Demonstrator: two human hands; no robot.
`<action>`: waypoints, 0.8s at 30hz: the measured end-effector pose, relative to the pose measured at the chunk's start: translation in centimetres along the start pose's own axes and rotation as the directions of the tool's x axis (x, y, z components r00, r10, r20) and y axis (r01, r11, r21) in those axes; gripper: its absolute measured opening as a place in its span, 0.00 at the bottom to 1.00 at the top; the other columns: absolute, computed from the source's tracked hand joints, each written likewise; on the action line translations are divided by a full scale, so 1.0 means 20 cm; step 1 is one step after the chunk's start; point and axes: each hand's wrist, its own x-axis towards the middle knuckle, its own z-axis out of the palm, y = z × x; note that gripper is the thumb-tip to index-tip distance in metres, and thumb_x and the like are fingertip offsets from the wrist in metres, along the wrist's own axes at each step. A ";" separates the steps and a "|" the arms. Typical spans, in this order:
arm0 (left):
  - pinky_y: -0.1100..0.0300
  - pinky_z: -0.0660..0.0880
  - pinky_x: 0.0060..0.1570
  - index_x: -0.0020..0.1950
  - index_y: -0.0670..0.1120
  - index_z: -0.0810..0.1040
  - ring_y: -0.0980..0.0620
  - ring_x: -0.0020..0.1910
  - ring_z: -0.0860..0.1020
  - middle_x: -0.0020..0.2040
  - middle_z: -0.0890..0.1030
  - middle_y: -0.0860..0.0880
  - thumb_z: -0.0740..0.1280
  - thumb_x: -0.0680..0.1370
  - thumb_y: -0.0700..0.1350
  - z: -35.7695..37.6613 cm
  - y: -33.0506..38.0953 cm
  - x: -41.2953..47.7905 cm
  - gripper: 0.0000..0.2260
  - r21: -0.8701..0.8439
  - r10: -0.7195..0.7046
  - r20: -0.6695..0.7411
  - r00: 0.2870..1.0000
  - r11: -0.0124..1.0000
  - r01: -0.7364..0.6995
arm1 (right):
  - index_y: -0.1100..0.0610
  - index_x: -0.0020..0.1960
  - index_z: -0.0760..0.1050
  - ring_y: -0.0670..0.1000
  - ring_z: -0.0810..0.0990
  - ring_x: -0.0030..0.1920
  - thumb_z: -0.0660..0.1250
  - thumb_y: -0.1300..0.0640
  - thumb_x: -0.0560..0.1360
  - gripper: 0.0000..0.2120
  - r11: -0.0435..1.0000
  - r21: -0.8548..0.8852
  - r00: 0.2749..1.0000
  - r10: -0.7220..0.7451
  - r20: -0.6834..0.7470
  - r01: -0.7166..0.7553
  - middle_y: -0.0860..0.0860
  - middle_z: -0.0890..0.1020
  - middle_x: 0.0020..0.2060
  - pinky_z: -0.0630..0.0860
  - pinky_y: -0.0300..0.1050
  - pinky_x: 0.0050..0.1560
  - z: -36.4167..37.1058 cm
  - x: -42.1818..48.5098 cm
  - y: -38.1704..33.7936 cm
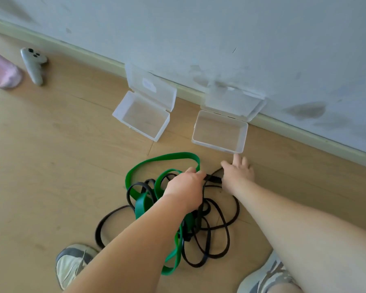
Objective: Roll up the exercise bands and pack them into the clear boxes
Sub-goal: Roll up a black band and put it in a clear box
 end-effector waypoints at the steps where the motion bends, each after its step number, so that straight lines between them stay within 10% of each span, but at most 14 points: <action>1: 0.47 0.82 0.50 0.72 0.51 0.71 0.45 0.51 0.79 0.61 0.73 0.48 0.63 0.82 0.41 -0.01 0.00 -0.01 0.19 -0.002 0.006 -0.025 1.000 1.000 -0.006 | 0.50 0.66 0.70 0.60 0.63 0.70 0.62 0.57 0.79 0.15 1.000 -0.012 1.000 -0.021 -0.017 0.021 0.56 0.63 0.73 0.67 0.54 0.67 0.01 0.01 0.03; 9: 0.46 0.80 0.54 0.74 0.50 0.68 0.44 0.63 0.75 0.67 0.73 0.48 0.64 0.81 0.45 -0.12 0.10 -0.06 0.20 -0.080 0.060 -0.155 0.986 0.994 -0.073 | 0.53 0.49 0.68 0.54 0.78 0.36 0.68 0.52 0.76 0.09 0.884 0.456 0.994 -0.113 -0.002 0.101 0.53 0.79 0.45 0.74 0.48 0.36 -0.16 -0.14 0.03; 19: 0.52 0.77 0.61 0.70 0.53 0.73 0.50 0.60 0.79 0.63 0.79 0.53 0.75 0.73 0.55 -0.49 0.31 -0.43 0.27 -0.317 0.115 -0.208 0.971 0.931 -0.178 | 0.49 0.41 0.76 0.53 0.81 0.41 0.77 0.59 0.65 0.11 0.852 0.383 0.930 -0.282 -0.237 0.356 0.49 0.82 0.42 0.76 0.45 0.37 -0.69 -0.71 0.09; 24: 0.62 0.78 0.49 0.58 0.54 0.76 0.53 0.47 0.81 0.49 0.82 0.53 0.73 0.76 0.48 -0.73 0.42 -0.69 0.12 -0.323 0.180 -0.276 0.944 0.908 -0.267 | 0.50 0.43 0.80 0.50 0.84 0.44 0.75 0.63 0.67 0.10 0.725 0.443 0.828 -0.319 -0.462 0.527 0.47 0.85 0.41 0.82 0.46 0.46 -1.01 -1.11 0.13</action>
